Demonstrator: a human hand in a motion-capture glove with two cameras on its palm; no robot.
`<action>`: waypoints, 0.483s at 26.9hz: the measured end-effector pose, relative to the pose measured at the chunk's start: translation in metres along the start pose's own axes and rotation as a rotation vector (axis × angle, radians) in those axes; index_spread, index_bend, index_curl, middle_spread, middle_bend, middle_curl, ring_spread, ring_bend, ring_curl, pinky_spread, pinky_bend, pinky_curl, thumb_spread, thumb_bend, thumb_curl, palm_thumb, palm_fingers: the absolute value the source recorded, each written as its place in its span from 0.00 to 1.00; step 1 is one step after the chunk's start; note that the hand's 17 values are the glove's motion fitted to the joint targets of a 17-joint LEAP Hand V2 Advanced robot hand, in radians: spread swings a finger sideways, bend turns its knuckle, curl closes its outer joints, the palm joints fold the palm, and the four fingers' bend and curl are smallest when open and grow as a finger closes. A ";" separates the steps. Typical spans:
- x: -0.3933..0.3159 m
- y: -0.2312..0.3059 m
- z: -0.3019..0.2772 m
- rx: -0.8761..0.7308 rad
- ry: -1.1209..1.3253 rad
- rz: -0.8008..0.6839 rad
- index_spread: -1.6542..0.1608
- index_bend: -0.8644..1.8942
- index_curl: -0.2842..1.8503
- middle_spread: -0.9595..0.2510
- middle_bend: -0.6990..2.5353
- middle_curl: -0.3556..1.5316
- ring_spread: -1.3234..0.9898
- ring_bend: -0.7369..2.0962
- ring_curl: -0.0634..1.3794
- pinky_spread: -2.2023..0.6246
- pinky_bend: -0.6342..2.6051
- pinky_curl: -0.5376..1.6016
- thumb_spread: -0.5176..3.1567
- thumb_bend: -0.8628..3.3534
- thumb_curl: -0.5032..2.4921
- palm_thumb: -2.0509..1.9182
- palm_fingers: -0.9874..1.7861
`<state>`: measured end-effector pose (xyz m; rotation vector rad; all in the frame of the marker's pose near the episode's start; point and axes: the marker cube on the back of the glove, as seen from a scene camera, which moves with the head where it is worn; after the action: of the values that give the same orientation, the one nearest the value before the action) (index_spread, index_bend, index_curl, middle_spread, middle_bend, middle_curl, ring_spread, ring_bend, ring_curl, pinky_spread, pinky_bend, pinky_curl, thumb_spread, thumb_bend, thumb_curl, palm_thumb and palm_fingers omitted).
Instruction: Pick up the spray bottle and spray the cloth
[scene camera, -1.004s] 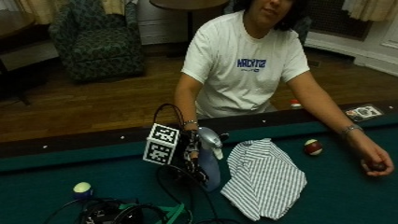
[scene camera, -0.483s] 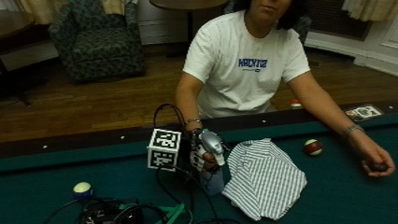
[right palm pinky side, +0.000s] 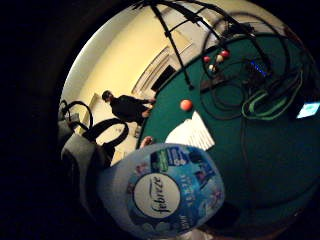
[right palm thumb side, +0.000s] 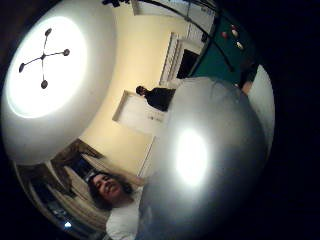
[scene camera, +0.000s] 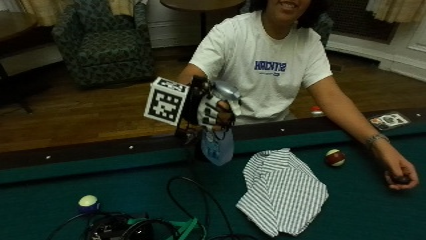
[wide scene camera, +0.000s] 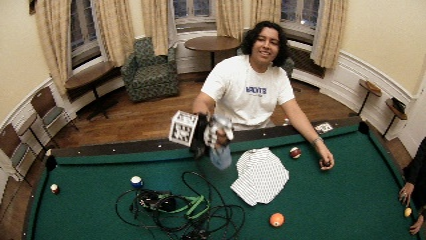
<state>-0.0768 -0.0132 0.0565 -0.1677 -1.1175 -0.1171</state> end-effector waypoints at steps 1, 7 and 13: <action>-0.014 -0.003 -0.006 -0.026 0.035 0.002 0.74 0.38 0.35 0.63 0.35 0.43 0.49 0.42 0.33 0.79 0.24 0.34 0.40 0.20 0.32 0.70 0.77; -0.073 -0.029 -0.017 -0.169 0.281 0.097 0.74 0.38 0.35 0.63 0.35 0.43 0.49 0.42 0.33 0.79 0.24 0.34 0.40 0.20 0.32 0.70 0.77; -0.078 -0.040 0.034 -0.452 0.563 0.257 0.74 0.38 0.35 0.63 0.35 0.43 0.49 0.42 0.33 0.79 0.24 0.34 0.40 0.20 0.32 0.70 0.77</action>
<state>-0.1473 -0.0451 0.0038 -0.6392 -0.4877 -0.1733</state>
